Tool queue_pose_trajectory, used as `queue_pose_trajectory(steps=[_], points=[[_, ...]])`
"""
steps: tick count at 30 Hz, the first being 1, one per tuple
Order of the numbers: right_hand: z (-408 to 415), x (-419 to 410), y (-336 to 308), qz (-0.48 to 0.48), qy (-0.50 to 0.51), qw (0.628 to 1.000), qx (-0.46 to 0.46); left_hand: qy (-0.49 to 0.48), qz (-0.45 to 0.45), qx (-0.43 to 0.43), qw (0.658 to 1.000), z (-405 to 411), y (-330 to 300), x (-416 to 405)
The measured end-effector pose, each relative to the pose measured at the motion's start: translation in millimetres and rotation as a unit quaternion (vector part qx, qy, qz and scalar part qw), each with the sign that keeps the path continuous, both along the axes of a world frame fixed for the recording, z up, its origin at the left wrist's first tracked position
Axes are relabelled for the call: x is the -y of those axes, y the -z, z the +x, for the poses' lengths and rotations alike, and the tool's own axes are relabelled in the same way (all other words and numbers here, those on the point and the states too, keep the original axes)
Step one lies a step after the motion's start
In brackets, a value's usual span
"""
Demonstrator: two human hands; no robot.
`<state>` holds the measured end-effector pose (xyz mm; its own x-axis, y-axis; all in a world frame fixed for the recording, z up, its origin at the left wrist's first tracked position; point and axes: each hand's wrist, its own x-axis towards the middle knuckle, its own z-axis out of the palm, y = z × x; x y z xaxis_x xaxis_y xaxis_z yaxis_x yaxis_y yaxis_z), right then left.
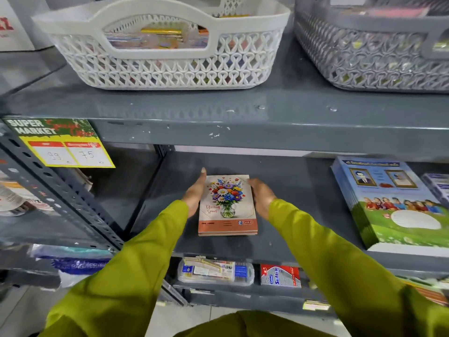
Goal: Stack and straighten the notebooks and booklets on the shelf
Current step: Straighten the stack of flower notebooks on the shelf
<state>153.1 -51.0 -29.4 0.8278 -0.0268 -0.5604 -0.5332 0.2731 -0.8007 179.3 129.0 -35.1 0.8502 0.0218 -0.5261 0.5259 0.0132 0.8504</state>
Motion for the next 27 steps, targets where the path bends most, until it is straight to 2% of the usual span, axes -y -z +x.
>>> queue_pose_trajectory(steps=[3, 8, 10, 12, 14, 15, 17, 20, 22, 27], points=[[3.8, -2.3, 8.8, -0.032, -0.008, 0.999, -0.023, -0.007, -0.005, -0.021, 1.0, 3.1, 5.2, 2.4], [0.5, 1.2, 3.6, -0.022, -0.012, 1.0, -0.001, 0.001, 0.0, -0.012, 1.0, 3.6, 5.6, -4.9], [-7.1, 8.5, -3.2, -0.064, -0.063, 0.996, 0.014, 0.059, 0.063, 0.004, 0.996, 1.4, 1.5, -10.3], [-21.0, 20.7, -7.9, -0.188, -0.198, 0.961, 0.036, 0.161, 0.194, 0.019, 0.968, -10.3, -8.0, -19.2], [-37.4, 31.9, -8.3, -0.318, -0.333, 0.886, 0.056, 0.262, 0.328, 0.012, 0.908, -31.2, -20.3, -26.4], [-45.5, 34.4, -6.8, -0.361, -0.369, 0.855, 0.052, 0.298, 0.374, 0.01, 0.878, -42.7, -24.1, -28.3], [-58.7, 28.9, -5.7, -0.413, -0.399, 0.816, 0.057, 0.349, 0.426, 0.011, 0.835, -63.5, -28.4, -26.7], [-65.7, 13.5, -8.8, -0.513, -0.398, 0.755, 0.088, 0.328, 0.5, 0.04, 0.801, -76.4, -27.6, -15.6], [-64.5, 8.6, -9.8, -0.545, -0.38, 0.744, 0.076, 0.309, 0.521, 0.045, 0.794, -75.5, -25.4, -12.2], [-60.9, 7.4, -14.8, -0.568, -0.353, 0.741, 0.059, 0.29, 0.535, 0.046, 0.792, -71.9, -23.0, -12.1]])
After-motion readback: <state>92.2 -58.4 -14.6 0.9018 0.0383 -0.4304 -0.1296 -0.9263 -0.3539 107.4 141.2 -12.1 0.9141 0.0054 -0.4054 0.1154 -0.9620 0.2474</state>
